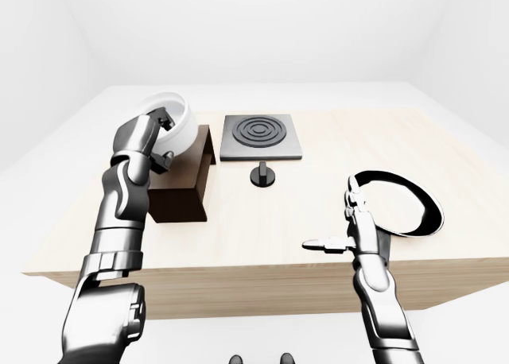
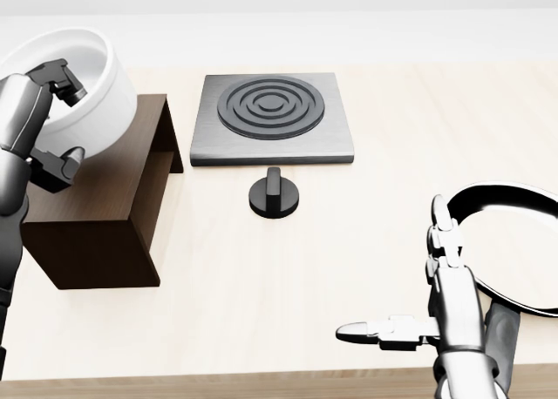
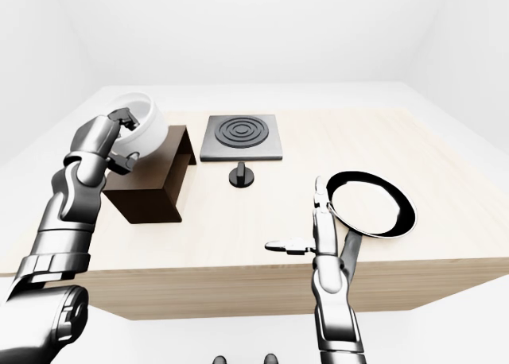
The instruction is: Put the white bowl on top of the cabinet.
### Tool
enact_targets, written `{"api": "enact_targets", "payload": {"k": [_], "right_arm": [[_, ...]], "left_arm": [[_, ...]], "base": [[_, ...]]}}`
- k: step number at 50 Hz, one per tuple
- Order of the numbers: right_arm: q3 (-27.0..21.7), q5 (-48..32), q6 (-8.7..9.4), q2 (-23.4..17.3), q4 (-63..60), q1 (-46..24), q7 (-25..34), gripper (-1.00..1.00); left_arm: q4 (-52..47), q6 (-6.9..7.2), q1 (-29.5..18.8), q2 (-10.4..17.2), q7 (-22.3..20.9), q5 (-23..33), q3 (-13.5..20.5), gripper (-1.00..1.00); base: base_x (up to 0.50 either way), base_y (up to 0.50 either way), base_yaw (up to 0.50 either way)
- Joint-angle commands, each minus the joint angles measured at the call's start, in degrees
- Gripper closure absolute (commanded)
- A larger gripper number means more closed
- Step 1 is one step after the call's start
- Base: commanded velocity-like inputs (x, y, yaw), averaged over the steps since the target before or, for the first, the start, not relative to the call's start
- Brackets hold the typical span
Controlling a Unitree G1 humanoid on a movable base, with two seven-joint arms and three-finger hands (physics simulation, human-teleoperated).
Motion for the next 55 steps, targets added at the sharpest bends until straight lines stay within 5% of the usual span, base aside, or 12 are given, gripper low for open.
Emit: {"api": "enact_targets", "payload": {"k": [1,16,35,55], "right_arm": [[0.2,-0.2,-0.34,0.1,0.3,0.0,-0.1,-1.00],[0.4,-0.5,-0.10,0.1,-0.1,0.2,-0.1,-1.00],[0.6,-0.8,-0.56,0.2,0.8,-0.1,-0.4,-1.00],[0.8,-1.2,-0.56,0.2,1.0,-0.1,-0.5,-1.00]], "left_arm": [[0.7,0.00,-0.4,0.7,2.8,2.1,0.3,1.00],[-1.6,0.00,0.5,0.7,1.7,3.4,0.7,1.00],[4.7,0.00,-0.4,0.0,6.9,0.3,0.9,1.00],[4.5,0.00,0.0,0.6,7.0,0.3,0.4,1.00]], "base": [[0.00,0.00,0.00],[0.00,0.00,0.00],[0.00,0.00,0.00],[0.00,0.00,0.00]]}}
